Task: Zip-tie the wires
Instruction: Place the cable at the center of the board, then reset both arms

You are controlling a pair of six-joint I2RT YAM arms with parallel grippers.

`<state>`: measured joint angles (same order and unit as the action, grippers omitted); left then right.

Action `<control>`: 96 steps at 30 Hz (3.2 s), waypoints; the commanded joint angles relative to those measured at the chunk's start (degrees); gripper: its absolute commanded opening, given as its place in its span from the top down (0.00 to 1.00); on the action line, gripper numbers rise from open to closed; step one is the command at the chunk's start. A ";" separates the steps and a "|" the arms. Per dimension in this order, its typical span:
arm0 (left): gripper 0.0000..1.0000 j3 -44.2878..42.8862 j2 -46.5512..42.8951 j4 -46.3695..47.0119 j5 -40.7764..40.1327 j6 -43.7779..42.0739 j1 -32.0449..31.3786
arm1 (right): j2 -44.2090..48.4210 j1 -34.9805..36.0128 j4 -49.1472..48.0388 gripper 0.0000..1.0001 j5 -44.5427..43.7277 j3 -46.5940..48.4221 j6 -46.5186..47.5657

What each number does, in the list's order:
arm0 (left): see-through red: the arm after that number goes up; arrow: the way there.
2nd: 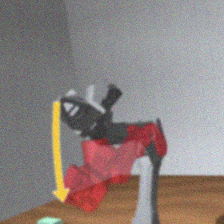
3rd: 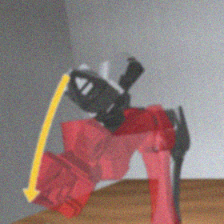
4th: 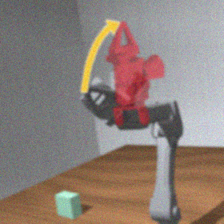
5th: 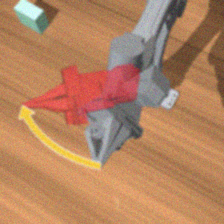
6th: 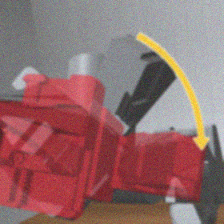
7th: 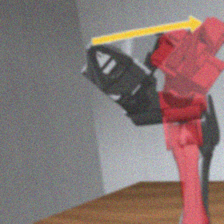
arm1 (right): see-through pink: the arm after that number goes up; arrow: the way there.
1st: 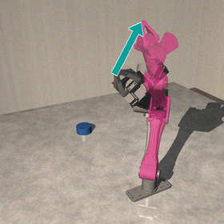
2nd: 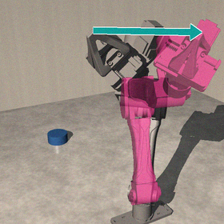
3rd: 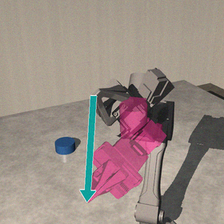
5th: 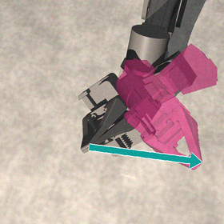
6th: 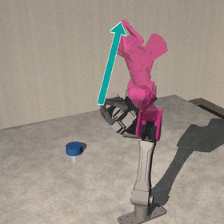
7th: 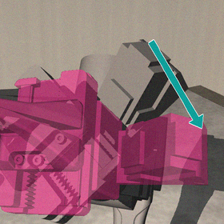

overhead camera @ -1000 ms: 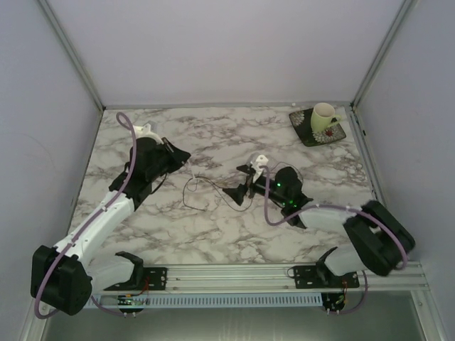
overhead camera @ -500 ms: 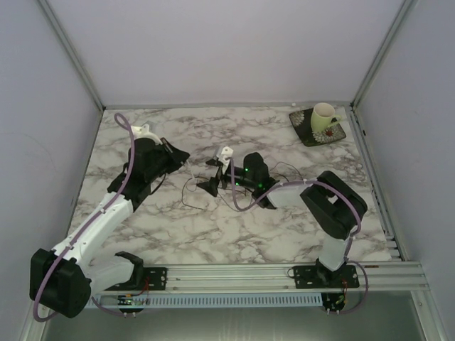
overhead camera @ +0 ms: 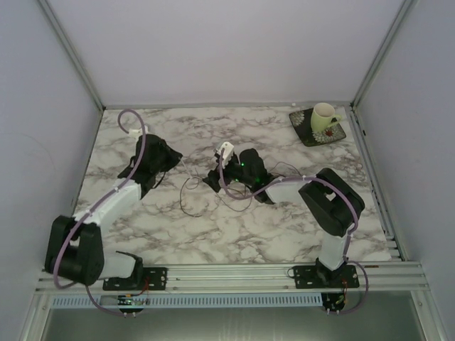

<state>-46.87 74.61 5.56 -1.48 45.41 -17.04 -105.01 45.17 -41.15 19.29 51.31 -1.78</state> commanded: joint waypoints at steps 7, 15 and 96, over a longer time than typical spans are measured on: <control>1.00 -3.34 17.77 10.42 -3.45 1.28 3.99 | 5.73 -2.01 4.65 0.04 0.42 -1.75 -1.52; 1.00 -7.96 26.34 10.92 -5.26 0.32 4.62 | 10.40 -3.71 5.01 0.04 -4.25 -7.02 -2.77; 0.00 36.84 -12.46 46.55 -17.97 -37.44 8.88 | 17.55 -45.60 -34.30 0.01 -29.78 -39.85 -3.21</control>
<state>-11.27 57.84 42.44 -21.39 12.49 -8.43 -87.85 0.16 -76.93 -10.63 7.70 -5.06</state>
